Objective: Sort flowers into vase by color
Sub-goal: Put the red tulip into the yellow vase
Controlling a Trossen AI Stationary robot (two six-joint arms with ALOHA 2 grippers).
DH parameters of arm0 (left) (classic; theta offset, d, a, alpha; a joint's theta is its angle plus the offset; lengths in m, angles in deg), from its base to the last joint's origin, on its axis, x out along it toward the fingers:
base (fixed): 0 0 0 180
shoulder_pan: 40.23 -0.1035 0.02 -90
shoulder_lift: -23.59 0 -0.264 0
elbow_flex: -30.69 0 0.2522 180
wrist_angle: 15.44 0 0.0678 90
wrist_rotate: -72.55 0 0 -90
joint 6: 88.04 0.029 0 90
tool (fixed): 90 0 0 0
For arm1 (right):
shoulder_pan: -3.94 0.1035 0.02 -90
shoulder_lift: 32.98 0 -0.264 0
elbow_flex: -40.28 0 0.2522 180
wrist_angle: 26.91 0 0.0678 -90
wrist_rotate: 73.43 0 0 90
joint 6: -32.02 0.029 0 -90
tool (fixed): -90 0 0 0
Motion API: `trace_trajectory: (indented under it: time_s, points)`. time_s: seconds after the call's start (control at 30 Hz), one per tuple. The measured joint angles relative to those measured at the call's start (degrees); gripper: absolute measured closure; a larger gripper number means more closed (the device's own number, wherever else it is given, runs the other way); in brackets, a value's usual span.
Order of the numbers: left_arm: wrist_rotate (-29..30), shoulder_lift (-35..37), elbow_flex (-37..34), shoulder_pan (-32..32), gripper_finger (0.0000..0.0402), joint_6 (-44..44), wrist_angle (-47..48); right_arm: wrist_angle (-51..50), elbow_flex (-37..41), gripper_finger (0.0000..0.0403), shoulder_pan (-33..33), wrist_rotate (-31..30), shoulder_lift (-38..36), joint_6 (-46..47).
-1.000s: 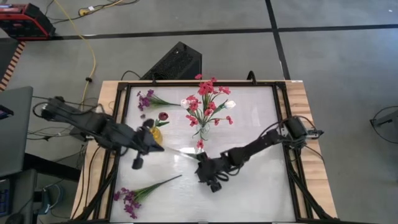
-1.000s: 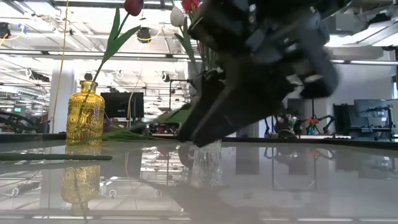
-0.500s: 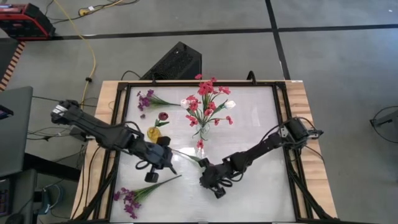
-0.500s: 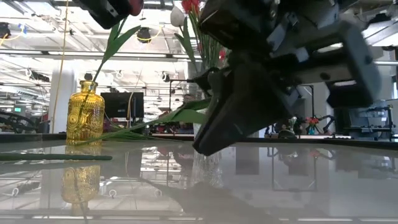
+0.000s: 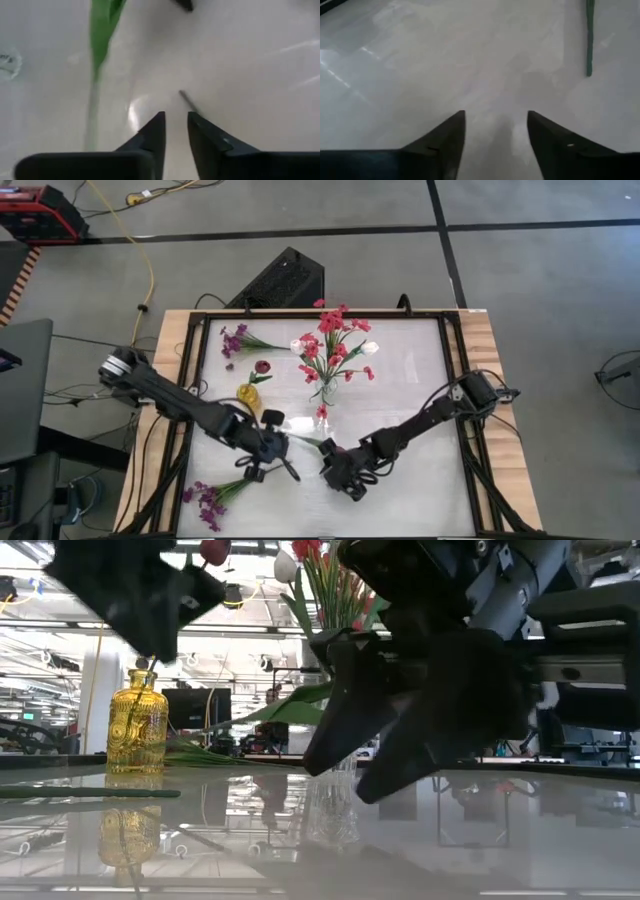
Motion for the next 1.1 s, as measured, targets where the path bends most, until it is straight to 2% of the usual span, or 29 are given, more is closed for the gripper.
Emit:
trace_trajectory:
  time_s: [0.17, 0.37, 0.43, 0.57, 0.83, 1.0, 1.1]
  points:
    - [6.70, -4.88, 0.00, 0.21, 0.0274, 0.45, 0.00, -0.13, 0.00, 0.0121, 1.09, -1.39, 0.00, -0.15]
    - [11.53, -5.97, 0.00, 0.22, 0.0220, 3.14, -2.78, -0.29, 0.00, 0.0113, 1.45, -1.39, 0.00, 0.31]
    - [11.10, -5.97, 0.00, 0.21, 0.0211, 3.05, -3.89, -0.28, 0.00, 0.0113, 1.45, -1.39, 0.00, 0.31]
    - [8.34, -7.54, 0.04, -0.33, 0.0208, 0.73, -5.35, -0.24, 0.00, 0.0113, 1.40, -1.44, 0.00, 0.24]
    - [10.39, -13.31, -0.02, -1.82, 0.0207, -1.19, -5.82, -0.12, 0.00, 0.0113, 1.58, -1.48, 0.00, 0.03]
    - [10.15, -13.08, -0.02, -1.93, 0.0208, -1.32, -5.97, -0.31, 0.00, 0.0113, 1.77, -1.48, 0.01, -0.15]
    - [9.82, -12.19, -0.02, -1.88, 0.0225, -1.36, -5.97, -0.50, 0.00, 0.0113, 1.77, -1.45, 0.02, -0.15]
